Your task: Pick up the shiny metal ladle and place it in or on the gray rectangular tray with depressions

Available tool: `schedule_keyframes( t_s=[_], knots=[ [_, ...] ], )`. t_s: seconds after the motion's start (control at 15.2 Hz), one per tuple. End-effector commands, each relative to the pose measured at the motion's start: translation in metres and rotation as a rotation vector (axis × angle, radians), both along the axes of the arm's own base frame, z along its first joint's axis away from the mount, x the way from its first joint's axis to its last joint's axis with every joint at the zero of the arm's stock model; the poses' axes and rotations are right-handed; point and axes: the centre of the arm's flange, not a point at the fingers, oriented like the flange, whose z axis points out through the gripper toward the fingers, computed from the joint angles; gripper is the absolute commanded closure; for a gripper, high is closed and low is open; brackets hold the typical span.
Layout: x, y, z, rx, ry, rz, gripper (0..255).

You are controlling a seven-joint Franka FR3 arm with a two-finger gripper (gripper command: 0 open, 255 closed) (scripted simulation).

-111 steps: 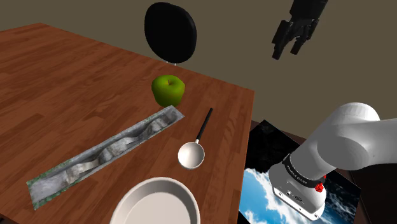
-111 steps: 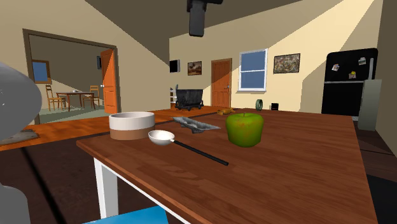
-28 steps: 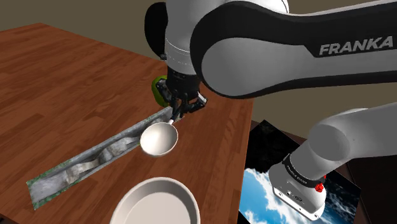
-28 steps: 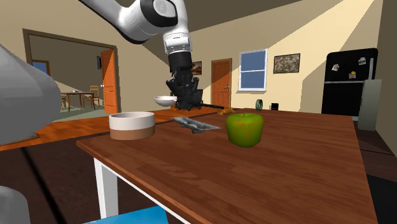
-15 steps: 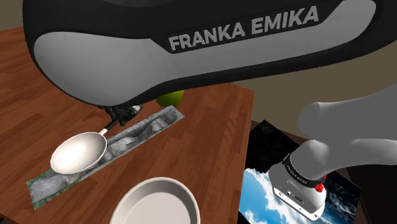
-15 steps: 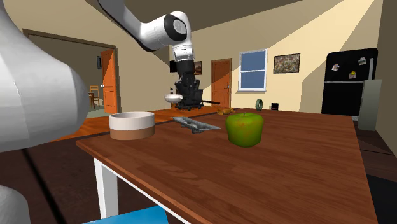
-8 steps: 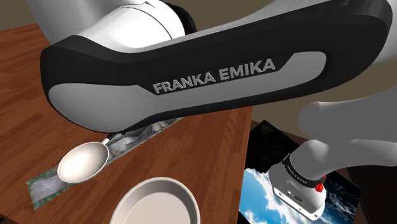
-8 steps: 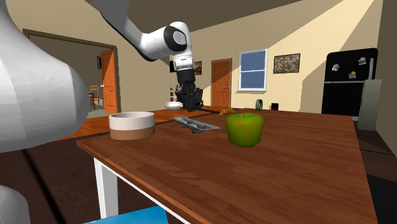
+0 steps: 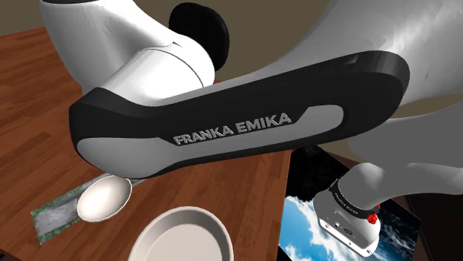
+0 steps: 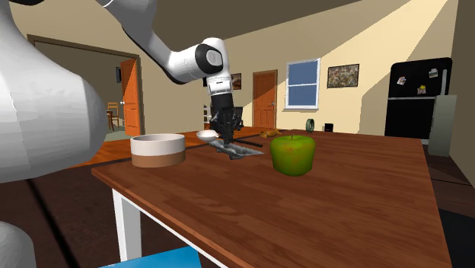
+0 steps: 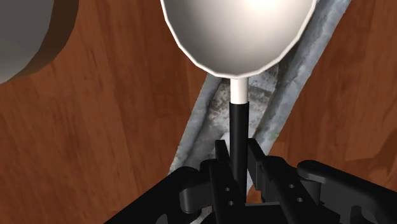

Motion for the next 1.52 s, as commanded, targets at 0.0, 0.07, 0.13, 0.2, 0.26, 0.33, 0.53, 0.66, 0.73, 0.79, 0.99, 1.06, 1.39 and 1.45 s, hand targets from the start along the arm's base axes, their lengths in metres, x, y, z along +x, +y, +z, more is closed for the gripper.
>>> schedule_keyframes(
  t_s=[0.0,0.07,0.13,0.2,0.26,0.33,0.53,0.66,0.73,0.79,0.99,1.06,1.39,1.45],
  knots=[
    [0.000,0.000,-0.001,0.000,0.000,0.000,255],
    [0.000,0.000,-0.001,0.000,0.000,0.000,255],
    [0.000,0.000,-0.001,0.000,0.000,0.000,255],
    [0.000,0.000,-0.001,0.000,0.000,0.000,255],
    [0.000,0.000,-0.001,0.000,0.000,0.000,255],
    [0.000,0.000,-0.001,0.000,0.000,0.000,255],
    [0.000,0.000,-0.001,0.000,0.000,0.000,0],
    [0.000,0.000,-0.001,0.000,0.000,0.000,0],
    [0.000,0.000,-0.001,0.000,0.000,0.000,0],
    [-0.002,0.000,0.012,0.000,0.000,0.000,0],
    [-0.007,0.002,0.048,0.000,0.000,0.000,0],
    [-0.007,0.002,0.048,0.000,0.000,0.000,0],
    [-0.007,0.002,0.048,0.000,0.000,0.000,0],
    [-0.007,0.002,0.048,0.000,0.000,0.000,0]
  ],
)
